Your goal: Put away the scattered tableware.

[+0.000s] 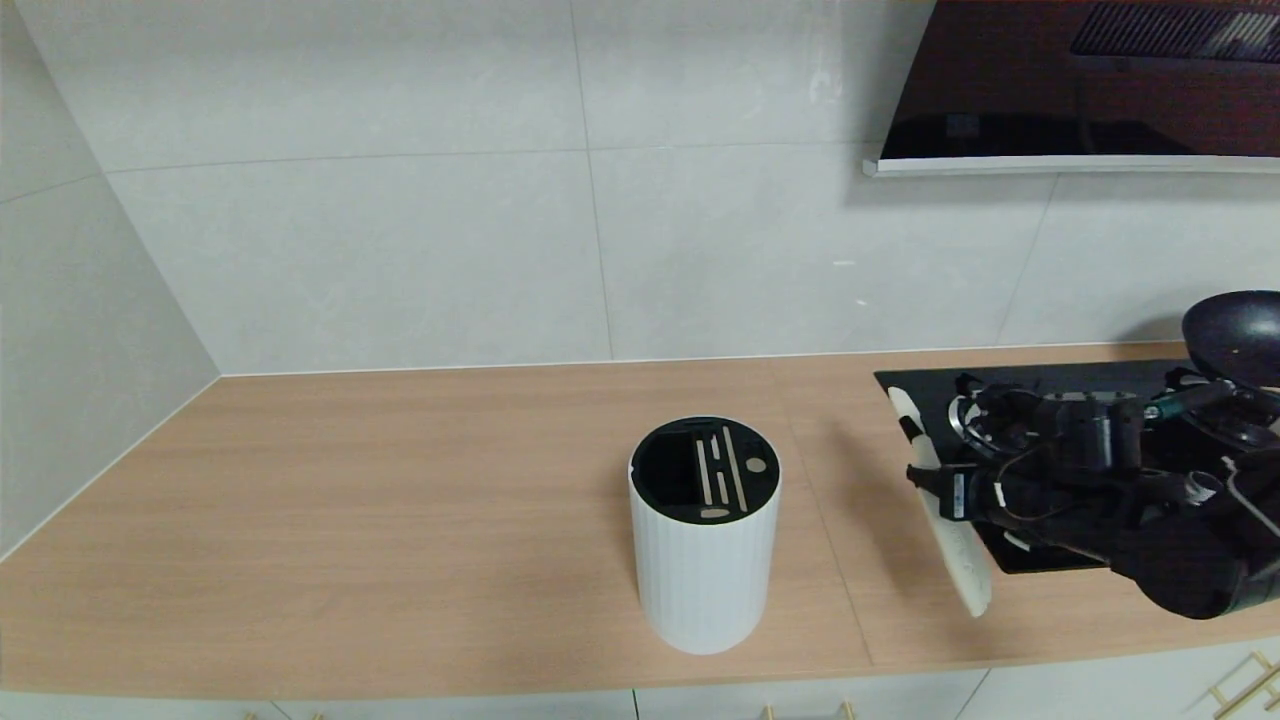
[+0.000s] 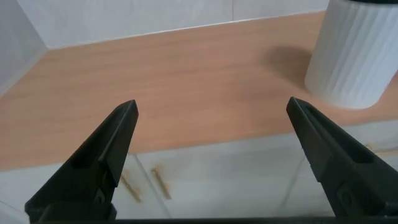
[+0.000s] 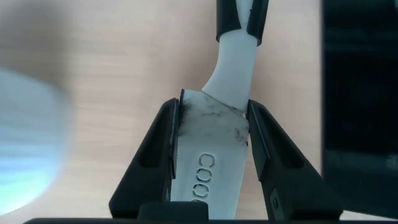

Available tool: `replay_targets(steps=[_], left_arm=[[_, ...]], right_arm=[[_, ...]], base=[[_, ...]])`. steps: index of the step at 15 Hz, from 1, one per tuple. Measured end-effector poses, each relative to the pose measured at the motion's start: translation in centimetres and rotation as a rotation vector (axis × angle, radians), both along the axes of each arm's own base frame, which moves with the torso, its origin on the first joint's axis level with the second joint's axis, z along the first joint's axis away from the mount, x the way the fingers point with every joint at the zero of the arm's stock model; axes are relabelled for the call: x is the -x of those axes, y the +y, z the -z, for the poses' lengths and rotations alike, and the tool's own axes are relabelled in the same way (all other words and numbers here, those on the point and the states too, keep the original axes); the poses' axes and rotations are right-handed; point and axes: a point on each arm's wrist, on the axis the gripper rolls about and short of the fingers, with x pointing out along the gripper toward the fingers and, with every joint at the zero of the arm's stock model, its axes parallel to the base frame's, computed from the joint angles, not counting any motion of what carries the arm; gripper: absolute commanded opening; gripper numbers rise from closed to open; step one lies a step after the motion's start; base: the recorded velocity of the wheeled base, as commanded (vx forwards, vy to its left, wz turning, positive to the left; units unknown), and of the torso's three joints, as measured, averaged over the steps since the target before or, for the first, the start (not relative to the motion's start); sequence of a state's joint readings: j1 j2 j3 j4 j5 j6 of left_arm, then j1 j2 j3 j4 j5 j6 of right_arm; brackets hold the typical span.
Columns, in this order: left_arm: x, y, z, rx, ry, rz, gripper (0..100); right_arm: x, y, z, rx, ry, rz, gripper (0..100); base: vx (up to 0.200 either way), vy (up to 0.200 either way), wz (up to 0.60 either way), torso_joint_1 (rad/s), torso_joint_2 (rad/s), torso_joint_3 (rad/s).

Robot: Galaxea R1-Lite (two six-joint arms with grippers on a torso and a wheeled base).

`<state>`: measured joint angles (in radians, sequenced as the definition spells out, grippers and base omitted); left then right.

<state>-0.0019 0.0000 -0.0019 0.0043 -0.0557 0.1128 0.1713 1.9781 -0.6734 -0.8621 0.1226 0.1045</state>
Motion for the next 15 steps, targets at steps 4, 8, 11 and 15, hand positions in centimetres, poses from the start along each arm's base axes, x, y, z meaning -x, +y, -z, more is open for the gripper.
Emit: replay_targets(steps=[4,8,11,15], left_arm=[[1.2,-0.5,-3.8,0.011,-0.028,0.213,100],[-0.6,-1.1,-8.9,0.046,0.112,0.508,100],[-5.0,-1.4,-13.2,0.122,0.211,0.637,100],[-12.4,-4.5,-18.1,0.459,0.308,0.890,100]], right_arm=[[2.1,1.4,-7.1,-0.041,-0.061,-0.058,0],[4.3,5.6,-15.0,-0.169,-0.141,-0.181,0],[7.0,8.5,-16.7,-0.209,-0.170,-0.289,0],[10.0,10.9,-16.9,-0.206,-0.179,-0.350,0]], base=[[0.000,0.000,0.00,0.000,0.00,0.000],[0.000,0.000,0.00,0.000,0.00,0.000],[0.000,0.000,0.00,0.000,0.00,0.000],[0.000,0.000,0.00,0.000,0.00,0.000]])
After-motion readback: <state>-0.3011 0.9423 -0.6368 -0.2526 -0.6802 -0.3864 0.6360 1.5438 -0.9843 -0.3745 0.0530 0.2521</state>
